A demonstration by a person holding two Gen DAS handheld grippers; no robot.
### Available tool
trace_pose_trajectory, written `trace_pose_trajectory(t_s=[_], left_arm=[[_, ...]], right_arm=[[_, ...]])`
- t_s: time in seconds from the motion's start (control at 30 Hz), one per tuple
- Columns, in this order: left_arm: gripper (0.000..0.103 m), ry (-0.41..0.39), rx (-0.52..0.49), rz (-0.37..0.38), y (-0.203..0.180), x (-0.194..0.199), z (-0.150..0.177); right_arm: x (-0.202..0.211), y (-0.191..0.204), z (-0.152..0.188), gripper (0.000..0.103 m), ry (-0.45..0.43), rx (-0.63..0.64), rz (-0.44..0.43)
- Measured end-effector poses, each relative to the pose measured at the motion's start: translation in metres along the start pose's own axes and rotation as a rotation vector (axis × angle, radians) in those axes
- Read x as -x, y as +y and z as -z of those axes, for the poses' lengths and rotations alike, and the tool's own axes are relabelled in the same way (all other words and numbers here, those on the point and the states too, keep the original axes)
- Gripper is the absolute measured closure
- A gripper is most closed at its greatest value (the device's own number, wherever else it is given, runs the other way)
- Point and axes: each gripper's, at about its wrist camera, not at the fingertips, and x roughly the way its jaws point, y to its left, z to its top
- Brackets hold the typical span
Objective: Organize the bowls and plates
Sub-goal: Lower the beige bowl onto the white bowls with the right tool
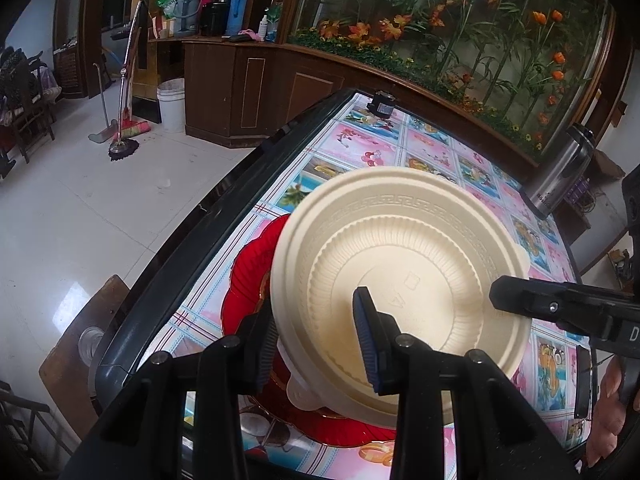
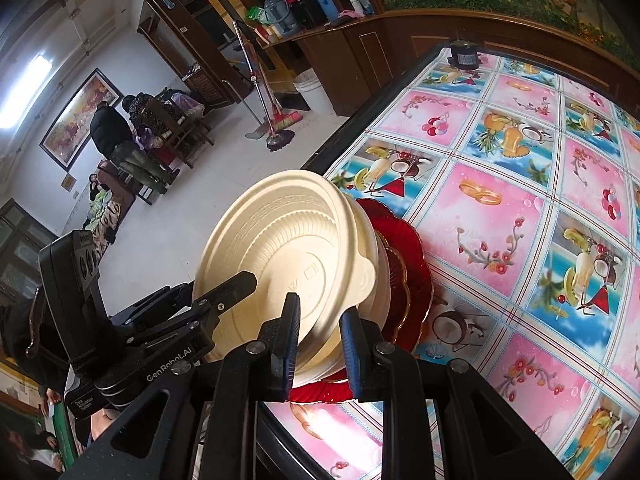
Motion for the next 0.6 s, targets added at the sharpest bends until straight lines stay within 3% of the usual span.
trace_pose_trajectory(t_s=[0.6], left_arm=[[0.069,-0.007,-0.011,-0.019,-0.0003,0.001,0.0008]], right_arm=[[0.0048,-0.0083,-0.0001,0.075,-0.045,0.008,0.021]])
